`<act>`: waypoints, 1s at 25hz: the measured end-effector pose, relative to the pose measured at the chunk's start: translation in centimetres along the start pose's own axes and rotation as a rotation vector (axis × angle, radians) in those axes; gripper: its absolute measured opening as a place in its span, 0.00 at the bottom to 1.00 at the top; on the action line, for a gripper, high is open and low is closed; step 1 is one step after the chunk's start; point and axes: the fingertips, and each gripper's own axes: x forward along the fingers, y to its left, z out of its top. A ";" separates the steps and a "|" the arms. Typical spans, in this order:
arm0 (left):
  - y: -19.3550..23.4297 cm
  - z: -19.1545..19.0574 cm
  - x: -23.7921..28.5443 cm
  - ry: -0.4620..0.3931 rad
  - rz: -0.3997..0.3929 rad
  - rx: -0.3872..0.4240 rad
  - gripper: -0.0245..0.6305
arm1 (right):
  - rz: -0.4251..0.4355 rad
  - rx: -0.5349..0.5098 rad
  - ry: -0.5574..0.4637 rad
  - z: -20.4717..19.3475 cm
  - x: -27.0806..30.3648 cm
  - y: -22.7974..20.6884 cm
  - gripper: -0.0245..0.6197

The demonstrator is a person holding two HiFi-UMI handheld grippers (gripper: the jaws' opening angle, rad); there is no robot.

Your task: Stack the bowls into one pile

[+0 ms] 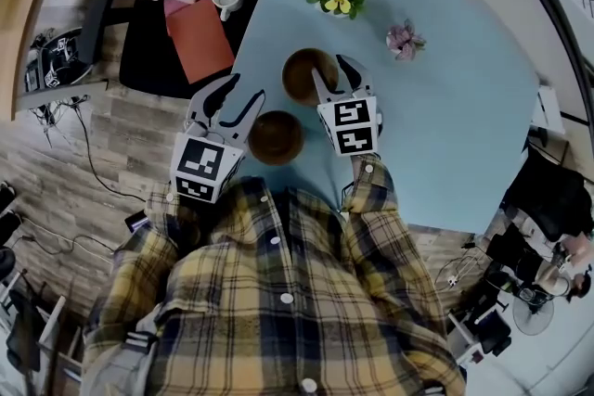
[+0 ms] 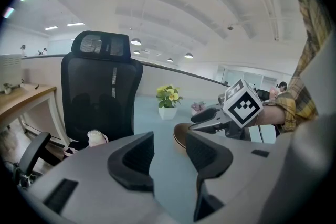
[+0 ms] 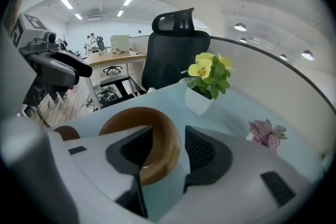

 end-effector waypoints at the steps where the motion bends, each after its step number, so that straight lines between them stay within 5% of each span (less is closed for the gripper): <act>1: -0.1 0.0 0.0 0.000 -0.004 0.002 0.31 | -0.002 0.001 -0.002 0.0 -0.2 0.0 0.31; 13: -2.6 -1.1 0.1 0.042 -0.082 0.077 0.31 | -0.078 0.091 -0.087 -0.8 -6.3 -1.1 0.31; 25: -4.6 -6.5 1.1 0.243 -0.182 0.203 0.30 | -0.128 0.297 -0.135 -6.3 -14.2 1.0 0.31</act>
